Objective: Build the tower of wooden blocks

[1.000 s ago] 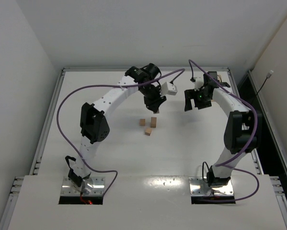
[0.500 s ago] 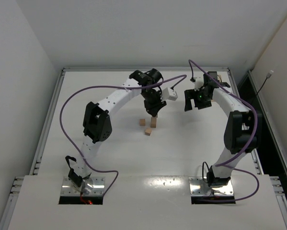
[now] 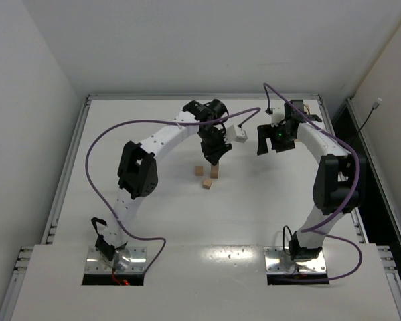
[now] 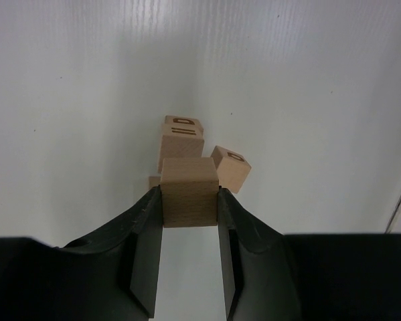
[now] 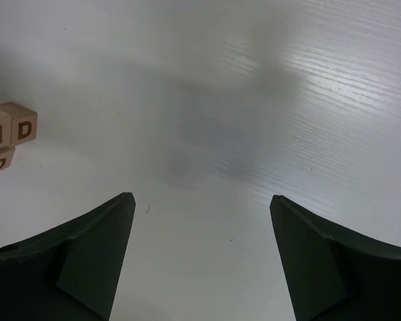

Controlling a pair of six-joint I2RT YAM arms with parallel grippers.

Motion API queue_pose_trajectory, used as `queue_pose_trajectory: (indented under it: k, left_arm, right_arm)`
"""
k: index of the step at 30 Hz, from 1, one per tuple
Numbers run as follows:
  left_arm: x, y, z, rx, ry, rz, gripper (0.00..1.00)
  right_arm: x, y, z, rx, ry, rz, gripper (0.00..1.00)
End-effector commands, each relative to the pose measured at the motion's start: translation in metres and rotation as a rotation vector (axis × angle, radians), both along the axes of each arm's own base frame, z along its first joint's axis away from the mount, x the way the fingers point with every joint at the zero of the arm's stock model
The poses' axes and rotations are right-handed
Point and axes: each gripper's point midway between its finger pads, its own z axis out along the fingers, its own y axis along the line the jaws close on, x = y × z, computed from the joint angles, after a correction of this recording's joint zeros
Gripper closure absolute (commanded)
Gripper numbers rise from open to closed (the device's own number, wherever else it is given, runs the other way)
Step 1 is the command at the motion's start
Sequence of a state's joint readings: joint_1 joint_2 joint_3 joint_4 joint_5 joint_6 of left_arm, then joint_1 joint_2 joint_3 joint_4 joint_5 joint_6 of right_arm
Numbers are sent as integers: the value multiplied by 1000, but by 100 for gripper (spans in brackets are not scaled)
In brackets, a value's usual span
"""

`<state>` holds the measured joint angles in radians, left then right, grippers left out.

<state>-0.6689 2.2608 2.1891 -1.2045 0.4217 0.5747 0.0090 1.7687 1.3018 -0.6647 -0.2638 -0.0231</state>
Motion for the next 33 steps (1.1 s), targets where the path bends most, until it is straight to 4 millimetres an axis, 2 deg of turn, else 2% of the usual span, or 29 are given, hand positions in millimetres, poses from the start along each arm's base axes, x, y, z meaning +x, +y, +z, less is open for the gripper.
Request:
queue_pose_trajectory:
  k: [1,21,33]
  left_arm:
    - [2,-6,-5,-12,-3,-9,100]
    - [2,-5,-18,14,27,20,100]
    - [0,-9,-26,20,38,18,89]
  right_arm:
    - [11,5,9,15,-39,21,20]
    - [11,5,9,15,-39,21,20]
    - [11,5,6,15,-30,21,20]
